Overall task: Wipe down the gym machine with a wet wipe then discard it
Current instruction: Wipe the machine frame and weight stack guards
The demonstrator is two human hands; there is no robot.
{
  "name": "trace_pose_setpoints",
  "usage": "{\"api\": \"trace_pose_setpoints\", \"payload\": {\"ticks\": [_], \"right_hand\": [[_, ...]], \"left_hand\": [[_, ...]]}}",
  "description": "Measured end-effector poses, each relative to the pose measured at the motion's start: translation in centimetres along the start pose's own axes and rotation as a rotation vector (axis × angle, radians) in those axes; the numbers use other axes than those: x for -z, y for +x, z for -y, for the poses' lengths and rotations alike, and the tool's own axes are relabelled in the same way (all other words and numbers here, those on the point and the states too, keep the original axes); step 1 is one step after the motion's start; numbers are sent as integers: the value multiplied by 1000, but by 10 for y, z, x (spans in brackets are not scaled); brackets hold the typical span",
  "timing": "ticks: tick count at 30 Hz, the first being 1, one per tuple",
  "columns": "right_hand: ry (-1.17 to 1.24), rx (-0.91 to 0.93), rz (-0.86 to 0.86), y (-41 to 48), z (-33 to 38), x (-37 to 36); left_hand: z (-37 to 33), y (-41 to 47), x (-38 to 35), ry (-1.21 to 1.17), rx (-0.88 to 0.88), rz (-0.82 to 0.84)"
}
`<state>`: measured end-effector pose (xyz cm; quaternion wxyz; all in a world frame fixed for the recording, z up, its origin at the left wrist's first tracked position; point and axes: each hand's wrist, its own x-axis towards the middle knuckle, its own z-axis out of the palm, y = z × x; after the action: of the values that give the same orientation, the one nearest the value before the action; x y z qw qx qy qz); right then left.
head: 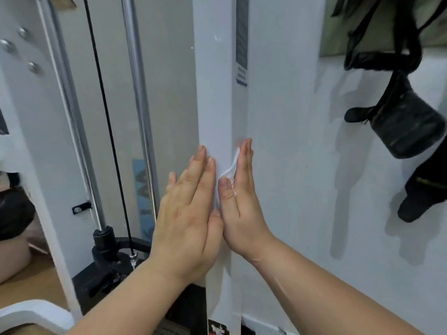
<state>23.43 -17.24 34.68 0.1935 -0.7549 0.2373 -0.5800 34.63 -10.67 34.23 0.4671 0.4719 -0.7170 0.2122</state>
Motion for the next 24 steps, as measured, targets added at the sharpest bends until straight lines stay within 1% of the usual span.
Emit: {"api": "trace_pose_setpoints", "payload": {"ticks": [3,5,9,14,19,24], "right_hand": [[-50,73,18,32,17,13],[-69,95,35,54,32,22],[-81,133,64,106,70,42],[-120,167,75,180,125,68],[-195,139,133,243,180,95],[-263,60,163,288,226,112]], "left_hand": [[-4,30,10,-56,18,-73],[-9,52,21,-81,40,-94],[-22,106,52,-79,36,-100],[-44,184,98,-123,77,-105],[-68,253,144,-238,120,-138],[-92,305,184,-422,286,-123]]}}
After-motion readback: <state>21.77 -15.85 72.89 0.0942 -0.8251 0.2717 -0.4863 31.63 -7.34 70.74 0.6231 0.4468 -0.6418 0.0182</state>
